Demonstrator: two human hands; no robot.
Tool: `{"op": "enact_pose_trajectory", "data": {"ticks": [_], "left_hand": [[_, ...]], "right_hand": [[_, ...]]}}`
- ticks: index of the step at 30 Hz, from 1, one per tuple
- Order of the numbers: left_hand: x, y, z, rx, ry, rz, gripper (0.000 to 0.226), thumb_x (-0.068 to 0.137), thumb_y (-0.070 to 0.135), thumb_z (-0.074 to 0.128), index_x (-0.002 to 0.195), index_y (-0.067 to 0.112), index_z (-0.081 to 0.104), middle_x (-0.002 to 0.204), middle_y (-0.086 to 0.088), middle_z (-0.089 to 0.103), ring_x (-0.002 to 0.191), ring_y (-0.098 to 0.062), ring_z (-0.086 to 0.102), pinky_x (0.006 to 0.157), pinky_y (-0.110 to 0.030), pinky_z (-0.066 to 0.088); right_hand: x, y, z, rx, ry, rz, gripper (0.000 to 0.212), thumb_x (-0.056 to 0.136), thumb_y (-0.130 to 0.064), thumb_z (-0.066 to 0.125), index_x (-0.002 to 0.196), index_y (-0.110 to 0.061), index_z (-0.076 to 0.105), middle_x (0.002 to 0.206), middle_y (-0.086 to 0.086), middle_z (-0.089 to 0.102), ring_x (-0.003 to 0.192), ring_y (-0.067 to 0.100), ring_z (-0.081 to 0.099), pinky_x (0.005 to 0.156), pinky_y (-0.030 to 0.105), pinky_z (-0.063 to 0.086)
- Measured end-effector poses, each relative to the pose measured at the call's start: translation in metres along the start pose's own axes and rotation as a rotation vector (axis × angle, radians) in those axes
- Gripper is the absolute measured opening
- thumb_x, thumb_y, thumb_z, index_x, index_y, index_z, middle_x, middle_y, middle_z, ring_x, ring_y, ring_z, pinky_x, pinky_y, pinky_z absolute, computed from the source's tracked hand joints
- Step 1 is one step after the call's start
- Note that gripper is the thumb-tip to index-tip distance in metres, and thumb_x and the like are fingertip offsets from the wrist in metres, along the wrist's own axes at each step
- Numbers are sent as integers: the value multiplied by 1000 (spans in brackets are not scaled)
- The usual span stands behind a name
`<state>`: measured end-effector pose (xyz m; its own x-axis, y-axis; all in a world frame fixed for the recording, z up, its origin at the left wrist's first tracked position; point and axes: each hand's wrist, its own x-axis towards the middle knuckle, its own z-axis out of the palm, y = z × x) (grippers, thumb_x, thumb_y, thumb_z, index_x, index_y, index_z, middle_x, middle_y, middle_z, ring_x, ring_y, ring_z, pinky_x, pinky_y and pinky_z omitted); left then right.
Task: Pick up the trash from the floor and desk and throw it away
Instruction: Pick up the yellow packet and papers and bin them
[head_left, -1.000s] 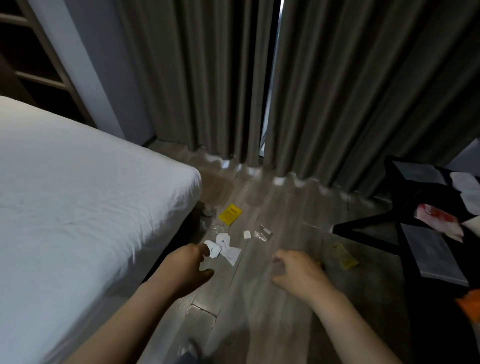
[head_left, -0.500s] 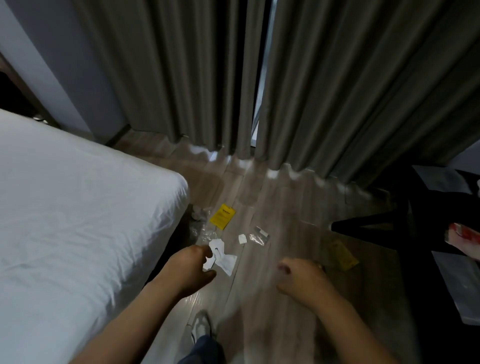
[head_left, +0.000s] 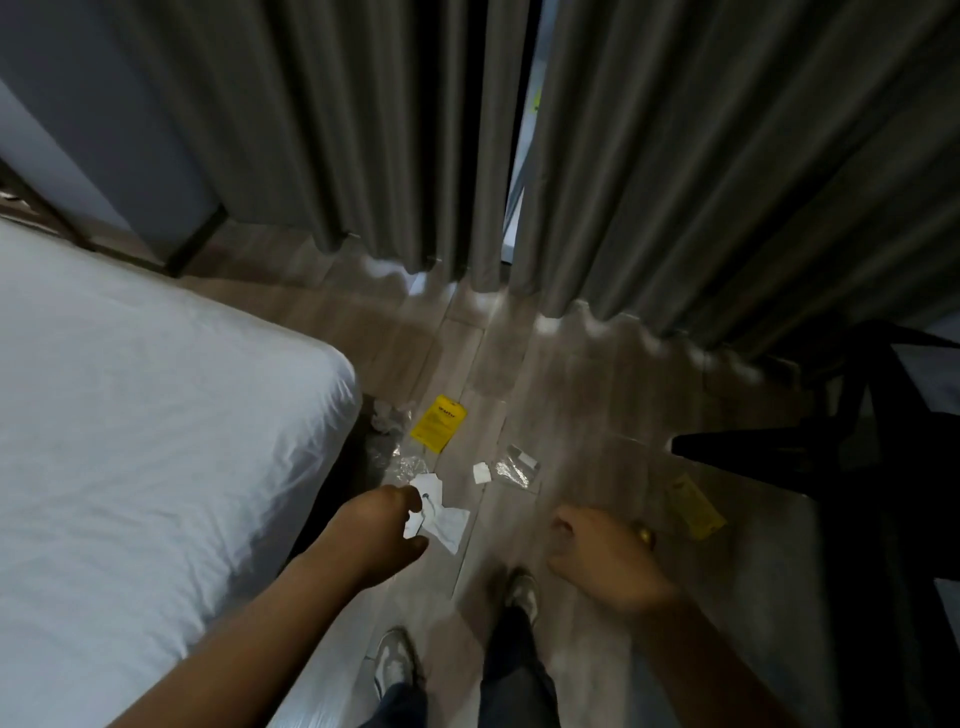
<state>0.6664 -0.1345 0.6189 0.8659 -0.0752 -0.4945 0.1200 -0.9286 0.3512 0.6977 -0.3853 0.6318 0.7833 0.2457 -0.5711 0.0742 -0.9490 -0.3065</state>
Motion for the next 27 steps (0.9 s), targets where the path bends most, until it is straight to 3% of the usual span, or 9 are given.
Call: {"op": "enact_pose_trajectory", "data": {"ticks": [8, 11, 13, 17, 27], "left_hand": [[83, 23, 18, -22, -22, -116, 43, 85, 40, 60, 124, 24, 53, 118, 5, 60, 108, -12, 57, 90, -23, 44], [121, 20, 33, -25, -44, -152, 43, 85, 39, 60, 126, 25, 52, 119, 5, 58, 109, -13, 56, 92, -23, 43], [146, 12, 47, -25, -67, -161, 44, 86, 38, 60, 127, 25, 51, 119, 4, 58, 109, -13, 56, 92, -23, 43], [199, -13, 84, 4, -110, -164, 45, 86, 38, 59, 128, 23, 50, 123, 3, 58, 111, -14, 57, 92, -23, 43], [332, -108, 238, 44, -106, -140, 43, 88, 41, 56, 128, 26, 50, 119, 4, 59, 105, -14, 58, 85, -24, 43]], "right_hand": [[101, 51, -33, -3, -77, -74, 46, 84, -30, 61, 128, -21, 51, 130, 0, 55, 120, 16, 51, 99, 22, 40], [136, 71, -28, -15, 26, -176, 45, 78, -23, 72, 119, -9, 60, 112, 9, 63, 103, 24, 62, 88, 24, 46], [161, 88, -14, 20, 70, -216, 49, 70, -22, 80, 111, 2, 65, 98, 16, 67, 89, 29, 67, 79, 25, 51], [220, 101, 22, -30, 21, -90, 62, 82, -44, 66, 134, -16, 48, 125, 7, 56, 112, 21, 56, 88, 23, 44], [374, 143, 174, -64, 15, -126, 59, 85, -49, 60, 134, -21, 42, 128, 4, 51, 114, 20, 52, 90, 26, 43]]}}
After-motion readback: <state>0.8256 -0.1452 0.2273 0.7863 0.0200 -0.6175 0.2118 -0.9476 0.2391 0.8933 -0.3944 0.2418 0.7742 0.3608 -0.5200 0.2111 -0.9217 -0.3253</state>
